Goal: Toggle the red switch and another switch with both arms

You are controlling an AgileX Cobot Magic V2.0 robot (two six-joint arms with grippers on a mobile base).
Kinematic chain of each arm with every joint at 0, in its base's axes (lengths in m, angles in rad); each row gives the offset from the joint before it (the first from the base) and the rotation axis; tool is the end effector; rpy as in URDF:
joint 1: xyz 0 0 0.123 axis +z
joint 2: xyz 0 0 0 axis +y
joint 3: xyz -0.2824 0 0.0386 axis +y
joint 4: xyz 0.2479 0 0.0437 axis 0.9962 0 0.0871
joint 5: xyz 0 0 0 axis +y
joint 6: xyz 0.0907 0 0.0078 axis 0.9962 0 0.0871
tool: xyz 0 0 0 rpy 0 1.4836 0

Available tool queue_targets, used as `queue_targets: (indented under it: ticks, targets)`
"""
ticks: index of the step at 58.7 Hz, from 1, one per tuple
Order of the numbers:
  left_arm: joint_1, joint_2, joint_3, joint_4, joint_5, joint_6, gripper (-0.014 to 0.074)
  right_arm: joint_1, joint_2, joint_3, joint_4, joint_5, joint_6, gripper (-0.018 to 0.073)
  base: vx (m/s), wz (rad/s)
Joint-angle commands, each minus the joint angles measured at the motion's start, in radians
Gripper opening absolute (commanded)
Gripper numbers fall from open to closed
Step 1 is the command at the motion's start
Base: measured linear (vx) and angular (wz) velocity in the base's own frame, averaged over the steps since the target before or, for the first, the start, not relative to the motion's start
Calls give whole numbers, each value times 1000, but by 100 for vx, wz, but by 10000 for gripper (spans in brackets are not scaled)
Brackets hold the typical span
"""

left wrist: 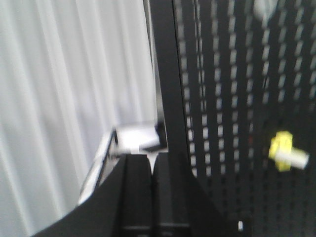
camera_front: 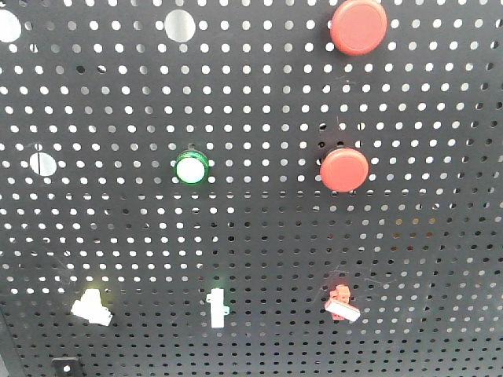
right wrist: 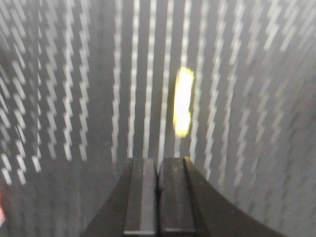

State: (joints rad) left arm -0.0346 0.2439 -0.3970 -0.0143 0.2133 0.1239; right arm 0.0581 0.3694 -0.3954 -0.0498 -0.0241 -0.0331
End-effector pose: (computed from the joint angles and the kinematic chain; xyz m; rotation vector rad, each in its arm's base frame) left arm 0.0646 -0.0025 0.3120 0.1139 1.5399 0.0574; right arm 0.0873 0.0052 0.3234 -0.1020 1.4299 -0.0195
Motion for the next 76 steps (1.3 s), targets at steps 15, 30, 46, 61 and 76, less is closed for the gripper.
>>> queue_targets:
  ticks: [15, 30, 46, 61, 76]
  targets:
    - [0, 115, -33, 1, -115, 48, 2, -1, 69, -34, 17, -75, 0, -6, 0, 0]
    - [-84, 240, -33, -89, -263, 72, 2, -1, 69, -34, 21, -63, 0, -6, 0, 0]
    - [-265, 398, -34, -85, -434, 75, 2, -1, 69, -34, 21, -61, 0, -6, 0, 0]
    - [-385, 538, -63, -85, -522, 75, 2, -1, 69, -34, 21, -40, 0, -6, 0, 0]
    - [-397, 667, -185, -87, -518, 75, 2, -1, 69, -34, 21, -38, 0, -6, 0, 0]
